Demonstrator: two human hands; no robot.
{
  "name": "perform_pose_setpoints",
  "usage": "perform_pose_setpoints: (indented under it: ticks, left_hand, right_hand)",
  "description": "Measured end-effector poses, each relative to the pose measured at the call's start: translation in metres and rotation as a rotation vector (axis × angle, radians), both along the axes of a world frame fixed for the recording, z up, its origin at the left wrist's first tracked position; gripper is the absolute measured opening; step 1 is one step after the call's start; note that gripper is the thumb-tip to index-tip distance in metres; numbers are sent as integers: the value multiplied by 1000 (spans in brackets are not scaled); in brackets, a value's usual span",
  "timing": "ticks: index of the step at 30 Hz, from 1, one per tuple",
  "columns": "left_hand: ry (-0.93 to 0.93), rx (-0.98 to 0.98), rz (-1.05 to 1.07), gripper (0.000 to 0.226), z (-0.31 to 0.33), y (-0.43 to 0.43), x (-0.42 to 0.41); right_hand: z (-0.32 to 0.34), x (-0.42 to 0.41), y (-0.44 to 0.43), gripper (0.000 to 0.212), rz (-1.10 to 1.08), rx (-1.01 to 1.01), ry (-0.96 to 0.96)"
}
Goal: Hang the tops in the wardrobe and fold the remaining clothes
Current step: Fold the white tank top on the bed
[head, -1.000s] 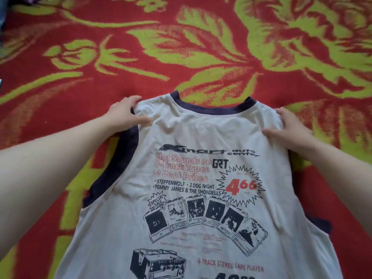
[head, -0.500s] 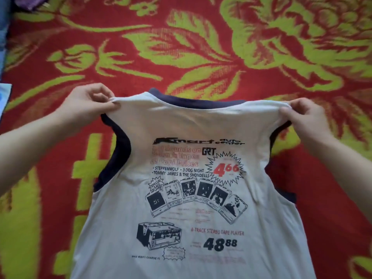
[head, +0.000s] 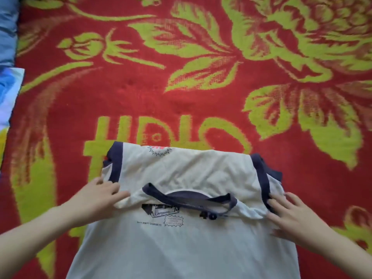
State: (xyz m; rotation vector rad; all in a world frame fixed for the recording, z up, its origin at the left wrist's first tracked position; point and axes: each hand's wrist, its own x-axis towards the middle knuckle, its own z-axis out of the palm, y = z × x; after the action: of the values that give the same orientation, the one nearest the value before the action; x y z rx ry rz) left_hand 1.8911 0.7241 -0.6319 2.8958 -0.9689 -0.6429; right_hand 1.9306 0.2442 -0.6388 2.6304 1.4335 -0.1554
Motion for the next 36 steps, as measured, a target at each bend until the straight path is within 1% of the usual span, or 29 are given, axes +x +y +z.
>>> perform_pose_setpoints:
  ticks: [1, 2, 3, 5, 6, 8, 11, 12, 13, 14, 15, 16, 17, 18, 19, 20, 22, 23, 24, 26, 27, 28, 29, 30, 31, 32, 33, 34, 36]
  left_hand:
    - [-30, 56, 5, 38, -5, -3, -4]
    - [-77, 77, 45, 34, -8, -5, -2]
    - [-113, 83, 139, 36, -9, -7, 3]
    - [-181, 59, 335, 40, -10, -13, 20]
    - [-213, 32, 390, 41, -8, -16, 30]
    - [-235, -4, 399, 45, -6, -26, 46]
    - [-262, 43, 186, 48, -9, -46, 49]
    - [-241, 76, 99, 51, -13, -52, 45]
    - [-198, 115, 20, 52, -17, -58, 38]
    - [-155, 147, -46, 53, -20, -61, 30]
    - [-95, 192, -92, 60, -22, -61, 22]
    - [-39, 228, -114, 70, -25, -59, 14]
    - [8, 247, -110, 76, -25, -53, 6]
    - [28, 234, -120, 76, -25, -47, -3]
    - [38, 219, -159, 75, -23, -40, -11]
    - [32, 183, -234, 72, -24, -35, -20]
    - [18, 95, -362, 67, -26, -24, -35]
    - [-6, 31, -361, 62, -25, -21, -39]
    - [-64, -52, -313, 53, -25, -20, -39]
    - [-219, -180, -110, 36, -26, -21, -23]
    - [-276, -192, 25, 36, -27, -25, -8]
    - [-318, -164, 165, 38, -26, -30, 10]
    - [-285, -89, 309, 48, -27, -34, 28]
    - [-186, 11, 440, 63, -29, -36, 45]
    - [-40, 118, 543, 75, -31, -37, 60]
    - [87, 188, 622, 80, -33, -37, 73]
    - [160, 235, 677, 79, -35, -35, 83]
    - [169, 254, 699, 72, -36, -33, 91]
    - [155, 258, 676, 47, -31, -27, 99]
  right_hand:
    - [-2, -1, 3, 31, -48, -56, 40]
    - [-4, 2, 7, 35, -100, -33, 44]
    - [-3, 8, 12, 35, -158, 4, 44]
    - [0, 21, 24, 32, -290, 91, -1]
    - [0, 28, 31, 29, -344, 127, -35]
    - [1, 41, 47, 28, -408, 142, -70]
    - [-5, 45, 69, 31, -360, 83, -32]
    - [-10, 44, 71, 31, -338, 42, 23]
    - [-13, 42, 70, 38, -348, -3, 83]
    - [-19, 40, 65, 45, -374, -18, 109]
    - [-18, 39, 59, 45, -427, -52, 128]
    - [-19, 38, 51, 51, -492, -94, 150]
    - [-18, 37, 43, 65, -571, -175, 189]
    - [-19, 35, 34, 73, -655, -240, 199]
    - [-19, 35, 25, 72, -757, -318, 230]
    - [-19, 35, 16, 68, -835, -346, 256]
    - [-18, 33, 8, 58, -912, -245, 271]
    - [-15, 33, 9, 54, -912, -156, 251]
    - [-14, 36, 12, 52, -902, -60, 220]
    - [-10, 44, 26, 52, -876, 75, 205]
    - [-9, 50, 33, 54, -848, 88, 217]
    - [-9, 56, 41, 58, -819, 70, 252]
    - [-11, 62, 48, 62, -794, 34, 303]
    - [-13, 68, 53, 66, -778, -15, 363]
    - [-15, 73, 59, 69, -777, -64, 423]
    - [-17, 77, 62, 70, -785, -109, 458]
    - [-19, 79, 64, 69, -788, -153, 450]
    - [-20, 82, 65, 63, -787, -187, 414]
    - [-19, 88, 65, 35, -799, -185, 379]
